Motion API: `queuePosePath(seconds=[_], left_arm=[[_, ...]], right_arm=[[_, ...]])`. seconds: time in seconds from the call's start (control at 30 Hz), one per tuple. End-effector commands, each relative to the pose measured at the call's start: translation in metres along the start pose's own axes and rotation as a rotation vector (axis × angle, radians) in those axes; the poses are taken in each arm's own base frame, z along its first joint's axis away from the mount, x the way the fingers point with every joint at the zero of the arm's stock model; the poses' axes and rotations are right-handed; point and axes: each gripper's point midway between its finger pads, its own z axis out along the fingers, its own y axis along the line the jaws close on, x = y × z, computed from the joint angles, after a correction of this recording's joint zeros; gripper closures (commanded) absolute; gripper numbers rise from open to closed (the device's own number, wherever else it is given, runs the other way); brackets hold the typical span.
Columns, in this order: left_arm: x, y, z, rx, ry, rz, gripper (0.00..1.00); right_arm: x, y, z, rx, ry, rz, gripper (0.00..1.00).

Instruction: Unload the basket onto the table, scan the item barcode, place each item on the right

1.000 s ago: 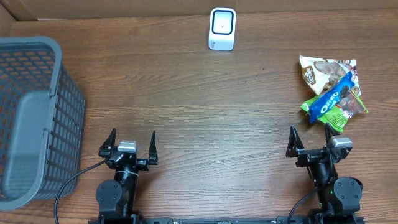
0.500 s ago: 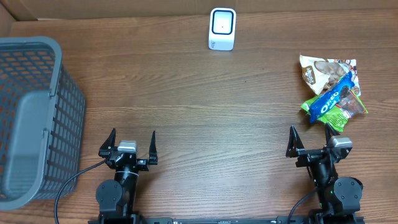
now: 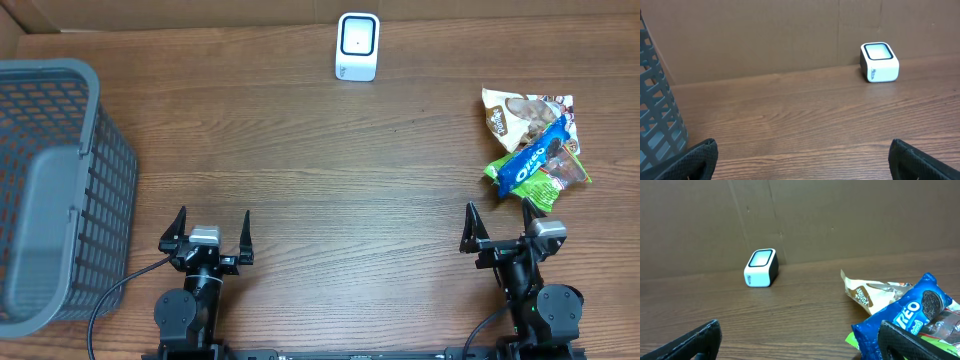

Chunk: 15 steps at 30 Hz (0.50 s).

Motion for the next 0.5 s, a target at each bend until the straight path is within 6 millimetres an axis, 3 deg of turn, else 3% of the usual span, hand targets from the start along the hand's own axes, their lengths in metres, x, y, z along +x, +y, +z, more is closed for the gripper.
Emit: queuePosePath(seconds=[0.0, 0.47], left_arm=[[-0.0004, -0.0013, -0.0004, 0.009, -0.007, 0.012, 0.00], [-0.0004, -0.0013, -0.0004, 0.009, -0.007, 0.012, 0.00]], right_arm=[[0.0016, 0.0010, 0.0001, -0.005, -0.005, 0.002, 0.00], [0.0016, 0.0010, 0.0001, -0.005, -0.005, 0.002, 0.00]])
